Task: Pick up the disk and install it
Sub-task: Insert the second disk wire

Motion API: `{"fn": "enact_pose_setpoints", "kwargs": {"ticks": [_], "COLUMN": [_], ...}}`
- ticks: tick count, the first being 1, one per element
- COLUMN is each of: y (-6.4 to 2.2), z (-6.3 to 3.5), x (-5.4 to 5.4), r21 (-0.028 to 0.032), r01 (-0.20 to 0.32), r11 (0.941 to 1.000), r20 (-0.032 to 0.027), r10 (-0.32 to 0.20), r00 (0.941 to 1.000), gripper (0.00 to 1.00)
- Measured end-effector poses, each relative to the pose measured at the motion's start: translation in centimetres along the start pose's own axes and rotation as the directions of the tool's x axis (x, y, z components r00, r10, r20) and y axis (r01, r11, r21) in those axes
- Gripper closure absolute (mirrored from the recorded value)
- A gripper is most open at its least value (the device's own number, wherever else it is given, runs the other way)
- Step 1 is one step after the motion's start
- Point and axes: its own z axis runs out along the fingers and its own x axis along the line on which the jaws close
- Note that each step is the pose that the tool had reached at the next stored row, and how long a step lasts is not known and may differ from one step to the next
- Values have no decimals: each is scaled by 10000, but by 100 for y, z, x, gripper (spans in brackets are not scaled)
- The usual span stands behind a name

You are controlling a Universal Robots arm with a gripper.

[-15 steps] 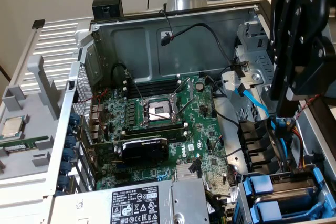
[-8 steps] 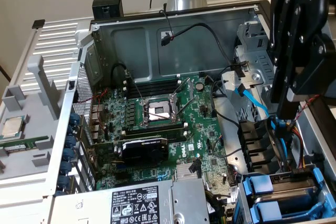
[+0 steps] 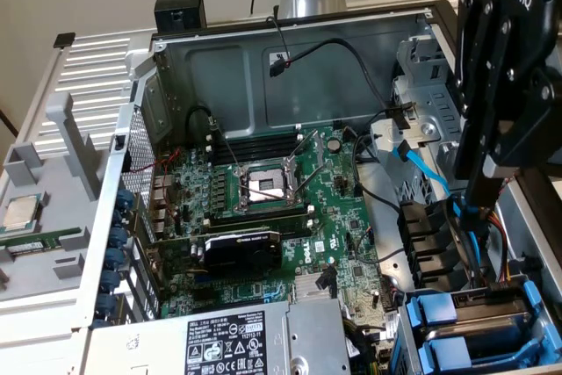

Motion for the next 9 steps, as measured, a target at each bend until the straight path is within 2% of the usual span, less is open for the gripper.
{"fn": "enact_pose_setpoints", "kwargs": {"ticks": [5, 9], "y": [-21, -23], "z": [57, 76], "x": [-9, -2], "r21": [-162, -180], "r01": [29, 32], "r11": [9999, 9998], "r20": [-17, -16], "r10": [-29, -32], "r00": [10000, 10000], "gripper": [67, 67]}}
